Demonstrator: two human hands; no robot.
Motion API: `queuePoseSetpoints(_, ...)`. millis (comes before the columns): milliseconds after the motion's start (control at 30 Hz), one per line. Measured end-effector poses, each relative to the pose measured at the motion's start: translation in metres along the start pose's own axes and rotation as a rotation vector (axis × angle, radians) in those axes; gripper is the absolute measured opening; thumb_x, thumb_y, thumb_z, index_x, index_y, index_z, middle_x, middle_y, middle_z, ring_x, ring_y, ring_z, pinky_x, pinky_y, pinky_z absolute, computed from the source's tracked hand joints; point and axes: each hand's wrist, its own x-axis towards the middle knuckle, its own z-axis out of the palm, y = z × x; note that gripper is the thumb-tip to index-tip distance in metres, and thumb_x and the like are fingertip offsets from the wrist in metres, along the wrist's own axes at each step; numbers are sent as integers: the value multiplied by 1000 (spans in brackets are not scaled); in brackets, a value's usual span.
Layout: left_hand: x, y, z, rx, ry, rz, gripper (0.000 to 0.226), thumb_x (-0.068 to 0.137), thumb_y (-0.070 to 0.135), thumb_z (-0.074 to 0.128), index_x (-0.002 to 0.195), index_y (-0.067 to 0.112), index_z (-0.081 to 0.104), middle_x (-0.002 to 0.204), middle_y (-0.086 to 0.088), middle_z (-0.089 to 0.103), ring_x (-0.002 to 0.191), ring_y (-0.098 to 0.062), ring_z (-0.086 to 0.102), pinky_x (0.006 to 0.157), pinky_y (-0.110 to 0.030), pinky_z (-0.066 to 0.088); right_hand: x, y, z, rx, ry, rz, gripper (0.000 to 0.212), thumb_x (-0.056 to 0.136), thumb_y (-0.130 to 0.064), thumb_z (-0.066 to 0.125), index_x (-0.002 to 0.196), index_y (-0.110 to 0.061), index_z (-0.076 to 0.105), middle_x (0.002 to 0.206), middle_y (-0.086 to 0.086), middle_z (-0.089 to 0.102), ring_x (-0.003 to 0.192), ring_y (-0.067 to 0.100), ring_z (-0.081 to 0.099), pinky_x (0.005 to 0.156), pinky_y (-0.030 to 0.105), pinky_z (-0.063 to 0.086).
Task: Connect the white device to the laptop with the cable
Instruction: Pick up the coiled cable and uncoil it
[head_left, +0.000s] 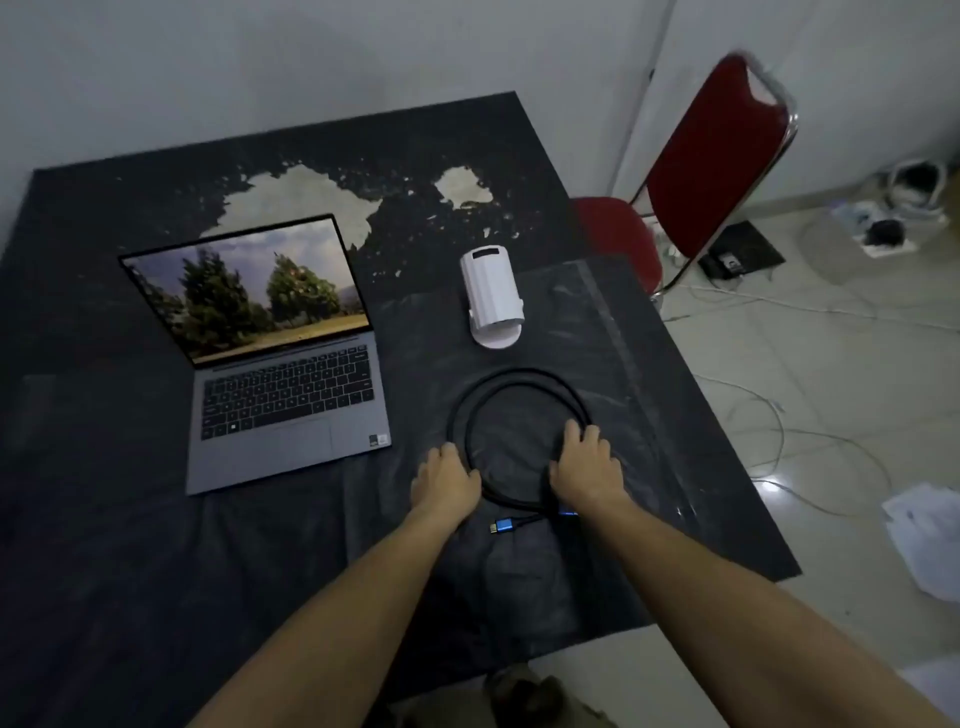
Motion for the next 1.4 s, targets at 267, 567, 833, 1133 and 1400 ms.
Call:
queuePoseSetpoints(267,18,15,11,-203,54,-178,52,90,34,67,126,9,39,128,-16,51,111,-37,56,89,-48,51,25,12,6,200,48,206,62,97,-11,51,150,-3,20,138,23,38,121,34,49,102,37,40)
queuePoseSetpoints(567,28,21,21,-327,74,-249,57,87,11,70,130,6,35,126,-19,50,108,-33,56,89,-43,53,35,14,4,351,18,276,37,96,0,50,131,1,37,137,27,42,118,35,50,100,37,41)
queuePoseSetpoints(833,22,5,-15,-407,53,-288,56,91,13,61,141,4,38,131,-20,53,114,-35,57,96,-43,52,36,-16,-28,1143,-68,286,9,104,-17,41,101,-10,44,79,15,56,43,19,53,38,26,41)
queuePoseSetpoints(1133,1,-28,-106,-630,104,-220,36,98,18,50,133,6,47,120,-12,61,91,-25,62,81,-34,56,19,-129,-124,1457,-133,41,25,105,-17,43,81,-20,37,59,0,30,38,8,27,34,20,20)
queuePoseSetpoints(1400,-20,-76,-217,-903,163,-96,40,107,17,37,146,24,35,120,-16,58,70,-22,57,54,-33,48,-19,-239,-213,1538,-41,-123,21,105,-18,45,92,-30,33,64,1,33,36,8,29,34,19,22)
